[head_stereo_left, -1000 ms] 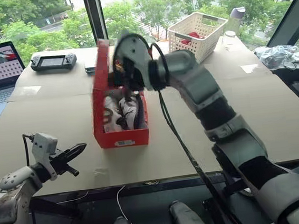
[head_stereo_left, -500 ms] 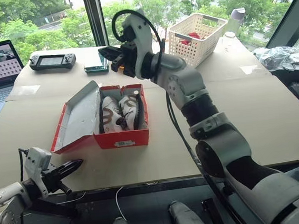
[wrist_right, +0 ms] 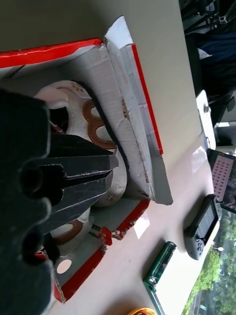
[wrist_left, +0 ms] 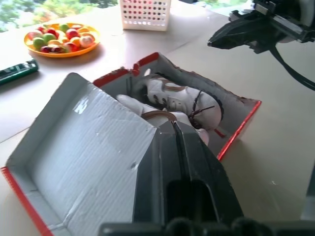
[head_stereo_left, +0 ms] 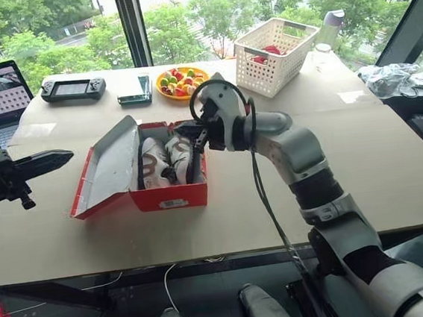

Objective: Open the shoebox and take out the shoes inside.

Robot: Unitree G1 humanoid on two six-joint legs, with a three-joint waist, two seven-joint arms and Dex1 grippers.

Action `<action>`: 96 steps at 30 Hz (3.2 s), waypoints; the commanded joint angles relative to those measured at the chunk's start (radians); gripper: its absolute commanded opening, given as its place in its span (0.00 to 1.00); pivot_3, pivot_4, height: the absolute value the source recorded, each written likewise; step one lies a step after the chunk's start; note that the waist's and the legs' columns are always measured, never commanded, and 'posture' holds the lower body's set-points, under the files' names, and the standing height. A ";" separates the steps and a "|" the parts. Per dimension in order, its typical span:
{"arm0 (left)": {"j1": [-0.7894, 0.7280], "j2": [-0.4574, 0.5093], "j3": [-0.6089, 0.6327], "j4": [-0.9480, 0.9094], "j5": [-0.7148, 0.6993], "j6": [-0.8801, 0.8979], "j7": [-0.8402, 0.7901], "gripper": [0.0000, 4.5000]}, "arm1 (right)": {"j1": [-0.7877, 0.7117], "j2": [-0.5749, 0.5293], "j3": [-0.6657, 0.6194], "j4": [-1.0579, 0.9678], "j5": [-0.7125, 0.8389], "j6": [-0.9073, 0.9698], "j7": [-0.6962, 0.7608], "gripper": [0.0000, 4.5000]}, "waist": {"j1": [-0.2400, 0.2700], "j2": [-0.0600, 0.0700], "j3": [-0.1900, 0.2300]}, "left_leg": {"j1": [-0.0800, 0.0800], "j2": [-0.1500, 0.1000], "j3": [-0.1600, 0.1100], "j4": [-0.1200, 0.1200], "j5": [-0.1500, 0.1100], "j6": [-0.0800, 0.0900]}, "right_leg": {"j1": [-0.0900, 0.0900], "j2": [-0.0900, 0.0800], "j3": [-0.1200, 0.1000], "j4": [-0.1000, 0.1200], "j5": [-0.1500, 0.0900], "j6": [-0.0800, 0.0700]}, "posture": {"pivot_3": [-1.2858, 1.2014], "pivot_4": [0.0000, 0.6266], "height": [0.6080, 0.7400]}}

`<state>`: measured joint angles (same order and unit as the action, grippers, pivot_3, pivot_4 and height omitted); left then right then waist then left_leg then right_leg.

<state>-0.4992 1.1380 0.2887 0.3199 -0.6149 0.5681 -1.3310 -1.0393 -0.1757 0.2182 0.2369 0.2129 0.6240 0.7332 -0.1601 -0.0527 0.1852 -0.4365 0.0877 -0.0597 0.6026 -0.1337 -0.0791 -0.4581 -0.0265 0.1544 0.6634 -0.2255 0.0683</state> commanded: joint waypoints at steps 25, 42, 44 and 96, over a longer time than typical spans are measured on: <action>-0.257 -0.132 -0.141 0.324 0.209 -0.223 -0.199 0.00 | -0.170 0.103 0.078 0.371 -0.212 -0.030 -0.087 1.00 | 0.007 0.000 0.000 | -0.004 0.000 -0.002 -0.001 0.000 0.000 | -0.001 0.000 -0.001 0.002 -0.005 0.002 | 0.52 0.24 0.88; -0.235 -0.175 -0.129 0.265 0.211 -0.215 -0.158 0.00 | -0.182 0.163 0.109 0.766 -0.321 -0.112 -0.148 1.00 | 0.016 -0.001 -0.001 | -0.001 0.000 -0.004 0.005 0.001 0.001 | 0.005 0.000 -0.003 0.002 -0.001 0.004 | 0.52 0.24 0.88; -0.238 -0.181 -0.130 0.265 0.213 -0.216 -0.155 0.00 | -0.189 0.156 0.122 0.804 -0.335 -0.142 -0.128 1.00 | 0.017 -0.002 -0.002 | 0.002 0.000 -0.004 0.005 0.001 0.001 | 0.010 0.000 -0.003 0.002 -0.002 0.004 | 0.52 0.24 0.88; -0.221 -0.205 -0.129 0.222 0.215 -0.218 -0.117 0.00 | -0.379 0.131 -0.072 0.822 -0.298 -0.128 -0.008 0.16 | -0.023 -0.002 -0.006 | 0.010 0.000 -0.006 -0.010 0.001 0.001 | 0.017 0.001 -0.003 0.001 -0.014 0.000 | 0.52 0.24 0.88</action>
<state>-0.7090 0.9219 0.1399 0.5646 -0.3942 0.3682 -1.4458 -1.3827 -0.0534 0.1731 1.1314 -0.1211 0.4588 0.7152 -0.1828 -0.0547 0.1792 -0.4272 0.0874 -0.0654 0.5920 -0.1328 -0.0781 -0.4422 -0.0252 0.1518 0.6640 -0.2405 0.0688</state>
